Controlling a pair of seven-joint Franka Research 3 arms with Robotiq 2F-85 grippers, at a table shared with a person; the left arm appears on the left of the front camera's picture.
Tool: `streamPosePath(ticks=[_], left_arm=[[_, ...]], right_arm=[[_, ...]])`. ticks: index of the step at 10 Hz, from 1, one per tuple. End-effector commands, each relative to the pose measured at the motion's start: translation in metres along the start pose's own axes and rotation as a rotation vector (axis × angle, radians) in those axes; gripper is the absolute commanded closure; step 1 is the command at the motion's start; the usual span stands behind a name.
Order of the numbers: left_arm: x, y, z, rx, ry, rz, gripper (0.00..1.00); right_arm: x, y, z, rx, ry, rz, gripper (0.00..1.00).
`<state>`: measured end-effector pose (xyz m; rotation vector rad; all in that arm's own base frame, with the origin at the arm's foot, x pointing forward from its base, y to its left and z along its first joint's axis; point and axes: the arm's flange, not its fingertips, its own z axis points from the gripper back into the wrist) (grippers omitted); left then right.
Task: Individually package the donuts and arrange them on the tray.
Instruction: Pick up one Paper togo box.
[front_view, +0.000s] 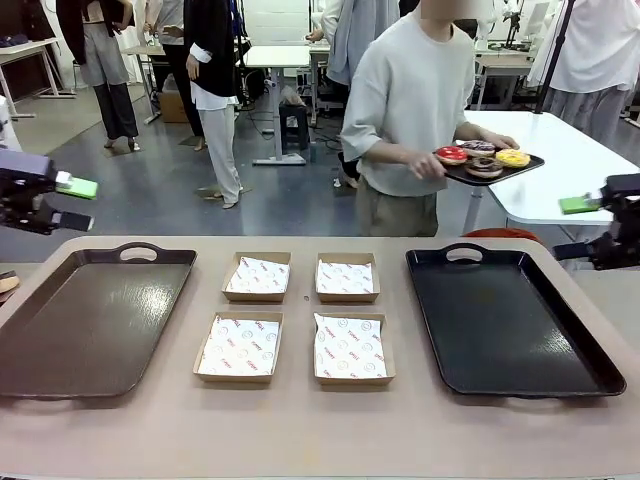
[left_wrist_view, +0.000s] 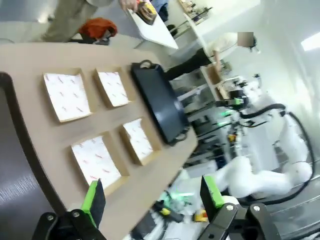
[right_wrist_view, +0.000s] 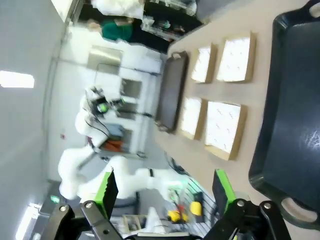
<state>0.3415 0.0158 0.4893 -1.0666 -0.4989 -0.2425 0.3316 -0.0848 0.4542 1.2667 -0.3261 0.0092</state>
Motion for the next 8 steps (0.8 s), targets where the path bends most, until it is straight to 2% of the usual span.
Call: streamPosePath(ticks=[1, 5, 8], left_arm=[[-0.006, 0.024, 0.03, 0.045, 0.011, 0.119, 0.0], [-0.025, 0.06, 0.075, 0.092, 0.045, 0.264, 0.0], [-0.044, 0.074, 0.1, 0.096, 0.0, 0.31, 0.0]], right_arm=[[-0.021, -0.011, 0.014, 0.008, -0.072, -0.053, 0.0], [-0.047, -0.04, 0.053, -0.016, -0.081, -0.11, 0.0], [-0.054, -0.051, 0.071, -0.01, -0.089, -0.116, 0.0]])
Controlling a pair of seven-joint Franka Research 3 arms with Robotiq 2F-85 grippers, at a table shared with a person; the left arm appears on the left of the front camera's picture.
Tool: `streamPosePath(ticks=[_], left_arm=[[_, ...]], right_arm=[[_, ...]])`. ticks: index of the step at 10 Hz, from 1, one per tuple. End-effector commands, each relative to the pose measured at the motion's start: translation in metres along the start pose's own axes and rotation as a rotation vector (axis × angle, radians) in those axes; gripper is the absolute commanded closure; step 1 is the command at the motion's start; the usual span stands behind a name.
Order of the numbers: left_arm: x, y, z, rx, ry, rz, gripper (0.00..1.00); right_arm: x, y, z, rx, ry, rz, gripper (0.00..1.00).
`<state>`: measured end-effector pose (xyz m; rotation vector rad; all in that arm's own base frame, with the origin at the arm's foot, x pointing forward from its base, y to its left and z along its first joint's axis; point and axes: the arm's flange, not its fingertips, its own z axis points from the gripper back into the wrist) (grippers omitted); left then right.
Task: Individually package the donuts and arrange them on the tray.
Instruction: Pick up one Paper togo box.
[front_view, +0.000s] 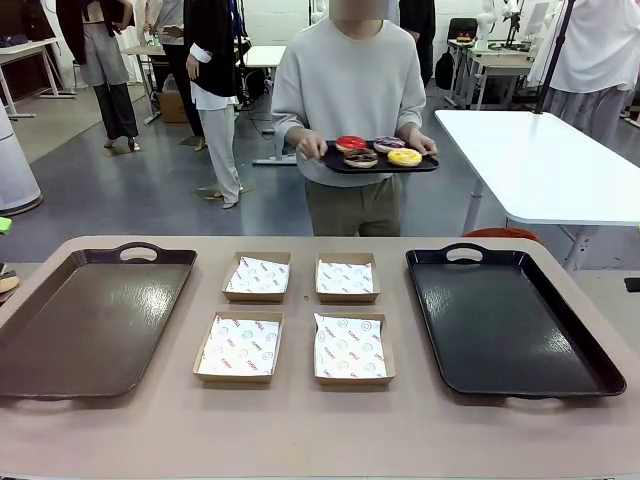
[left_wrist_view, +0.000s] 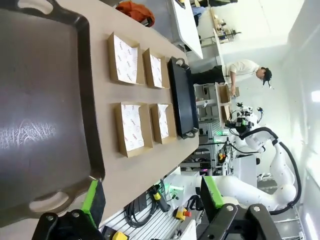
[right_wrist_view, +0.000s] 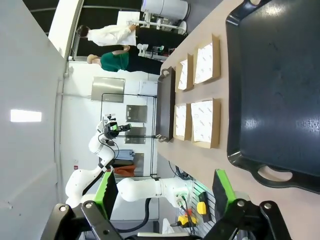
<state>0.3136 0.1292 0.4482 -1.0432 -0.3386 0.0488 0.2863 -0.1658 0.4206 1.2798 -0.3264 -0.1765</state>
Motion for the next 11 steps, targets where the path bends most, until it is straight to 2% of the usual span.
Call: streamPosePath(ticks=[1, 6, 11], left_arm=[[-0.01, 0.012, 0.017, 0.008, -0.016, 0.026, 0.0], [-0.035, 0.034, 0.047, 0.0, -0.016, 0.024, 0.0], [-0.029, 0.028, 0.044, 0.0, -0.029, 0.048, 0.0]], right_arm=[[-0.017, -0.008, 0.004, 0.003, 0.021, 0.025, 0.0], [-0.024, -0.019, 0.036, 0.005, 0.001, 0.008, 0.0], [-0.021, -0.014, 0.028, -0.007, 0.001, -0.009, 0.0]])
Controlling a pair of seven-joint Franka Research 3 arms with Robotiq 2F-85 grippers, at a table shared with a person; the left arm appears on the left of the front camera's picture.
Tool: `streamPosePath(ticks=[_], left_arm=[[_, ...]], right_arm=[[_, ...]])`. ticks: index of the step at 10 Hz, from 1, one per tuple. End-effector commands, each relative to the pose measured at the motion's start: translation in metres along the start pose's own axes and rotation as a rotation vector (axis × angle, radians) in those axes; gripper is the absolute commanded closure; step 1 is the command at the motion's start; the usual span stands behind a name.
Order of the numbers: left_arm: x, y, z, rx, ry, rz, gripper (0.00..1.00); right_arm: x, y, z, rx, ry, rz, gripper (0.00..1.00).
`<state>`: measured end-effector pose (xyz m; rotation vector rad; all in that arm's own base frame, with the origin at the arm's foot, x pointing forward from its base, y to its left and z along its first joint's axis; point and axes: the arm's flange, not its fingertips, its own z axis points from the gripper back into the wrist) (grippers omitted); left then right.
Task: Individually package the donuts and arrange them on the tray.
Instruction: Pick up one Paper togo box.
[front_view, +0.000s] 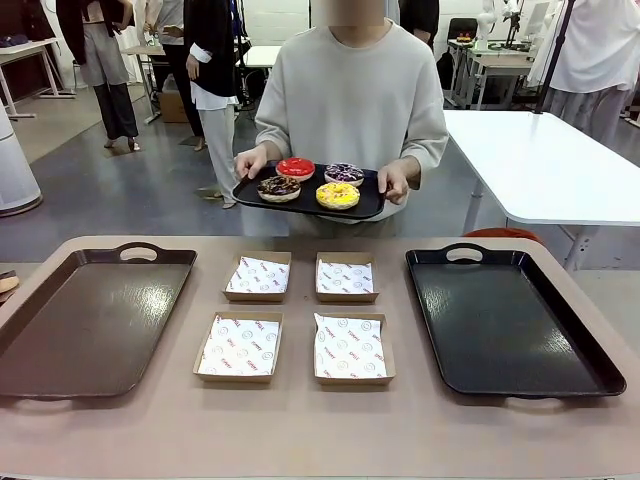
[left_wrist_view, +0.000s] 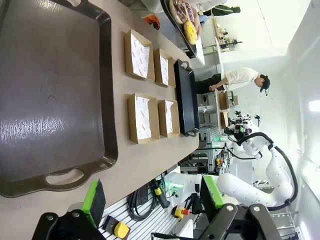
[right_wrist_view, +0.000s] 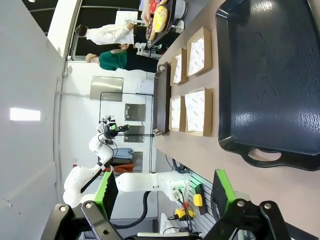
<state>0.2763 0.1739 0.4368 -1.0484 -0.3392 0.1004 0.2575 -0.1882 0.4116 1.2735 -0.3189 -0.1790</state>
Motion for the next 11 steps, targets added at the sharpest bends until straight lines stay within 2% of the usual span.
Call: streamPosePath(ticks=[1, 11], left_arm=[[0.0, 0.0004, 0.0008, -0.002, -0.004, 0.006, 0.0], [0.0, 0.0004, 0.0008, -0.002, -0.004, 0.006, 0.0]], right_arm=[[0.0007, -0.0005, 0.0, 0.0, -0.003, -0.004, 0.0], [0.0007, -0.0005, 0.0, 0.0, -0.003, -0.004, 0.0]])
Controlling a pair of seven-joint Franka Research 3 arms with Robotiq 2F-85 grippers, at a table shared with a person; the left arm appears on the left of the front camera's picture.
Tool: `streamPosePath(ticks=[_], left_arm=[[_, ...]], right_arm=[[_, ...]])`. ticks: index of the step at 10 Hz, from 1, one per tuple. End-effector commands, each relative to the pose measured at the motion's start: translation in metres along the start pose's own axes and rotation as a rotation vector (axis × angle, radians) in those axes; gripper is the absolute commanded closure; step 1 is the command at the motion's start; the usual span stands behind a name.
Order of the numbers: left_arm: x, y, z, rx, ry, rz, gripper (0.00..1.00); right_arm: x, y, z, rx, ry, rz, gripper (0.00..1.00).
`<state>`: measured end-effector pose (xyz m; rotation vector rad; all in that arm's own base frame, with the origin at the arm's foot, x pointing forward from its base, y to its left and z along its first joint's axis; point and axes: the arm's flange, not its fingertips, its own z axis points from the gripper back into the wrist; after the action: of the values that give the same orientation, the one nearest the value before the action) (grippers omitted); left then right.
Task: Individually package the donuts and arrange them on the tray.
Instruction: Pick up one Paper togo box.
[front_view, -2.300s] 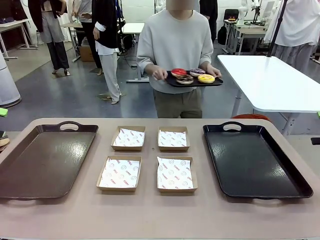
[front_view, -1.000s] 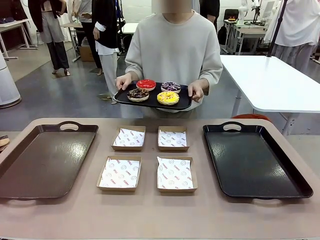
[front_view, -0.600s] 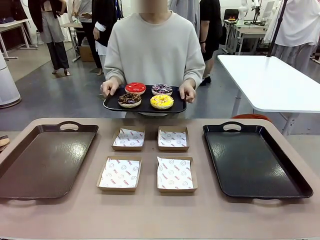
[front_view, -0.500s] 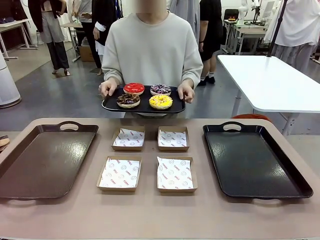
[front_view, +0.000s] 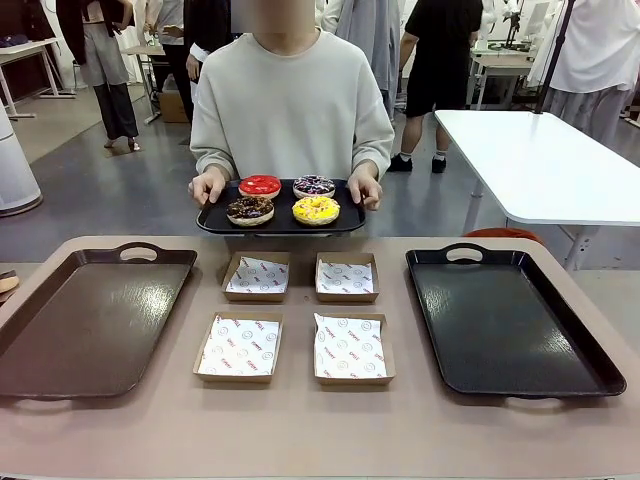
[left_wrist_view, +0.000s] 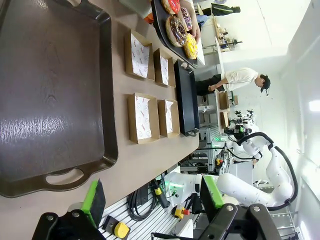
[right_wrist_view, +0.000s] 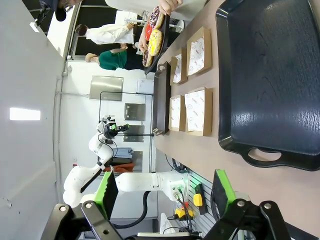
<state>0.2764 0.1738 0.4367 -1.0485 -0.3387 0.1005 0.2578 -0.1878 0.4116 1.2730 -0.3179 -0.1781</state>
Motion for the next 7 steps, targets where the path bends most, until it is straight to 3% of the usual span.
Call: streamPosePath(ticks=[1, 7], left_arm=[[0.0, 0.0004, 0.0009, -0.002, -0.004, 0.006, 0.0], [0.0, 0.0004, 0.0009, -0.002, -0.004, 0.006, 0.0]], right_arm=[[0.0006, -0.0007, 0.0004, 0.001, -0.004, -0.005, 0.0], [0.0006, -0.0007, 0.0004, 0.001, -0.004, -0.005, 0.0]])
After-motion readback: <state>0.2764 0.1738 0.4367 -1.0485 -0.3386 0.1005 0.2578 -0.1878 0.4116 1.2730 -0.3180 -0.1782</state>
